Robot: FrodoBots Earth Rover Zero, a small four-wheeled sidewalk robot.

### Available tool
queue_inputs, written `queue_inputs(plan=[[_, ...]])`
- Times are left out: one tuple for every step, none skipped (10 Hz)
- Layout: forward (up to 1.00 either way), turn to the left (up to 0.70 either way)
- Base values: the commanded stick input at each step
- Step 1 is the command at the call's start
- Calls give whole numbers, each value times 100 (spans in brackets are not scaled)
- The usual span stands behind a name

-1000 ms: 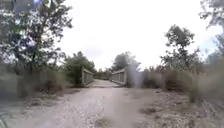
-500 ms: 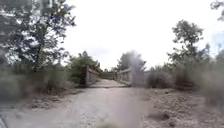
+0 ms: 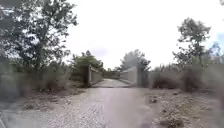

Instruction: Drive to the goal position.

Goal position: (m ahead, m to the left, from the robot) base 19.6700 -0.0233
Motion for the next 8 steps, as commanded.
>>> queue_inputs(plan=[[45, 0], [45, 0], [45, 0], [45, 0], [45, 0], [45, 0], [45, 0], [45, 0]])
